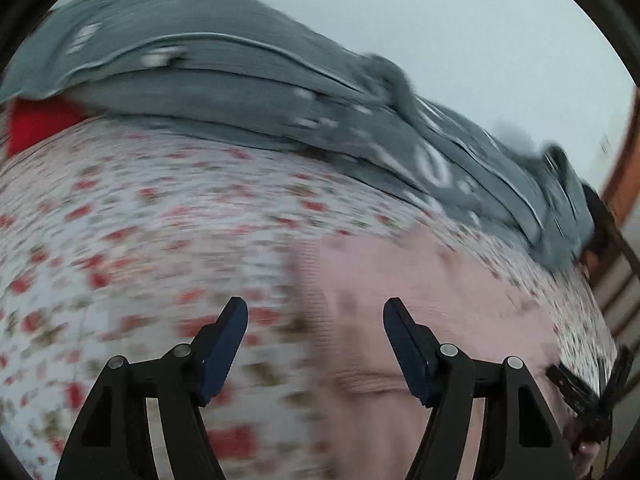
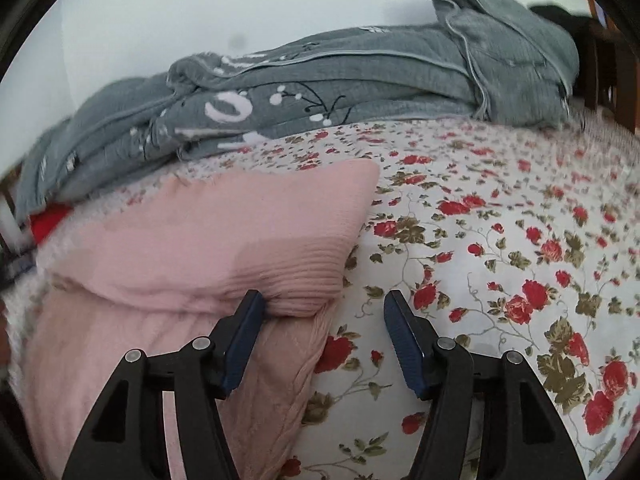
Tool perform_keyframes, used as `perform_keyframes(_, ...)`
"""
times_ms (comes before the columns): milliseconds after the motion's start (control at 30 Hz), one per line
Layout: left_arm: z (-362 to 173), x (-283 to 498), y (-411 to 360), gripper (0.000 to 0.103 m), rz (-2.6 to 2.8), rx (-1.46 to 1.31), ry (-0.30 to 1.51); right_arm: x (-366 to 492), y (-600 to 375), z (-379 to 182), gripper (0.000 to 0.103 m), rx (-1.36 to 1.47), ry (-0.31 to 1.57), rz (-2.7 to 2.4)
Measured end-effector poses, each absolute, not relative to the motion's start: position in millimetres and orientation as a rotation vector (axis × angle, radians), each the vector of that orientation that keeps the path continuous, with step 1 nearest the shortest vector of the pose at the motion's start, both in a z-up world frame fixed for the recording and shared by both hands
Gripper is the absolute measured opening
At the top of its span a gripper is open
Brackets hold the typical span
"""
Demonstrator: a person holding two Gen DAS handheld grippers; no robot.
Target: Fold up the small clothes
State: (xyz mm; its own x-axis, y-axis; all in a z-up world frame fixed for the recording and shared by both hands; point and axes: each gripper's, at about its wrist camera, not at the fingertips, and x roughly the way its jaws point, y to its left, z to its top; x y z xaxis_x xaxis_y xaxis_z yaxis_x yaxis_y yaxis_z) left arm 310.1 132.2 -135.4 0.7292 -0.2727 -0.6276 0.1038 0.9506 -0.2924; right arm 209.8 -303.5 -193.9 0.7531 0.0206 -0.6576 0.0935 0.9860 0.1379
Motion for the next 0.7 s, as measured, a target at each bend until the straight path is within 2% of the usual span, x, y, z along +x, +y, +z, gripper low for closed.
perform_keyframes(133,-141.7,330.5,86.3,0.067,-0.254,-0.165,0.754,209.5,-308.0,-194.6,0.063,0.202,0.715,-0.007)
perform_keyframes(200,-149.0,338.8,75.2,0.061,-0.236,-0.133,0.789,208.0,-312.4,-195.9,0.063,0.226,0.710,0.008)
perform_keyframes(300,-165.8,353.6,67.5,0.042,-0.164,-0.062,0.876,208.3,-313.4,-196.5,0.063,0.242,0.706,0.017)
perform_keyframes(333,-170.2,355.8,69.1,0.033,-0.147,-0.054,0.891,208.2,-313.6,-196.5,0.063,0.244,0.705,0.018)
perform_keyframes(400,-169.7,356.0,77.2,0.033,-0.175,-0.117,0.875,207.7,-314.4,-197.0,0.063,0.251,0.704,0.020)
perform_keyframes(467,-170.8,355.9,78.7,0.008,-0.215,-0.146,0.890,207.9,-316.1,-197.3,0.063,0.262,0.703,0.024)
perform_keyframes(700,-134.4,351.3,98.6,0.008,-0.215,-0.246,0.741,204.2,-324.0,-196.3,0.063,0.319,0.672,0.054)
